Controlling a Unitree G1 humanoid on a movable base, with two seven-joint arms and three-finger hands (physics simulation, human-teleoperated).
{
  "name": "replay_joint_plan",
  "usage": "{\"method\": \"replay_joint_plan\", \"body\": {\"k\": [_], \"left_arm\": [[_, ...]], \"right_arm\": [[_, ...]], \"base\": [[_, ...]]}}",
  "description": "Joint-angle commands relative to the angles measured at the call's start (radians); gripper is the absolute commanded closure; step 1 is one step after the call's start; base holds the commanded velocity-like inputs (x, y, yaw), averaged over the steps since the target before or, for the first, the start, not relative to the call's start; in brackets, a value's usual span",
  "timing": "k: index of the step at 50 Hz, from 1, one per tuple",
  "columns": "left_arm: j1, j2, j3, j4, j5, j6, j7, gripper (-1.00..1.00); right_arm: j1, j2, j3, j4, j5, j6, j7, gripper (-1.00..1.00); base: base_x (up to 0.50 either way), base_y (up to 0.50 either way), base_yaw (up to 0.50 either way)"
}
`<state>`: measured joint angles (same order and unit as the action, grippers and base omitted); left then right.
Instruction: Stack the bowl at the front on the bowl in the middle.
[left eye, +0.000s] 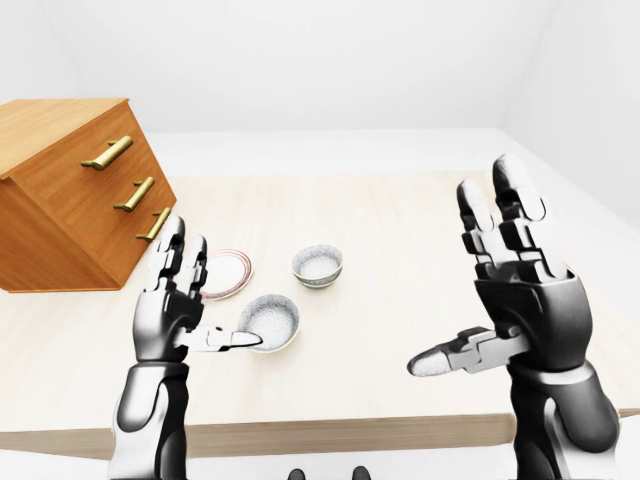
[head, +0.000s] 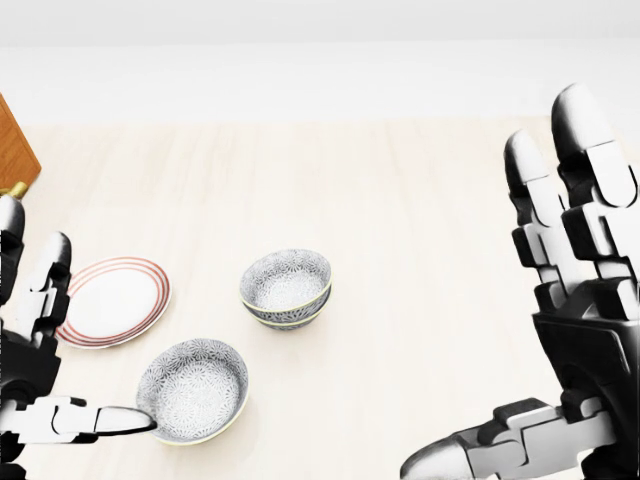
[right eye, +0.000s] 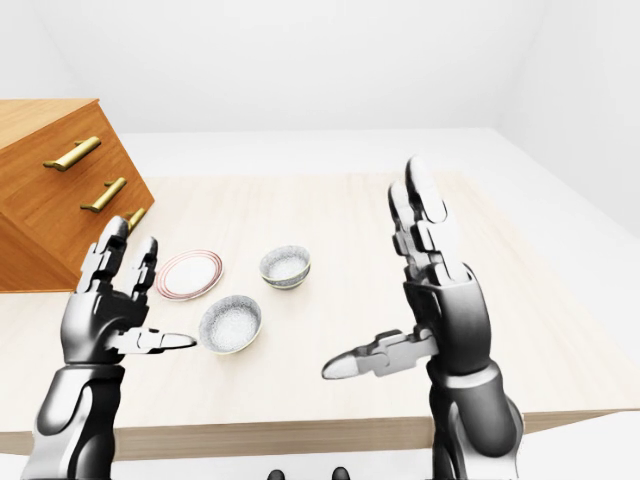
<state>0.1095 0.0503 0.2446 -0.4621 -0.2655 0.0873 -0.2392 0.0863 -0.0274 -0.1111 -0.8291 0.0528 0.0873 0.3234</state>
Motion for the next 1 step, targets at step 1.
{"method": "replay_joint_plan", "body": {"k": [1], "left_arm": [[0.113,-0.032,0.094,-0.144,-0.1,0.0,-0.084,-1.0]], "right_arm": [[0.338,-0.252,-0.185,-0.218,0.664,0.0,-0.085,-1.0]], "base": [[0.0,0.0,0.0]]}}
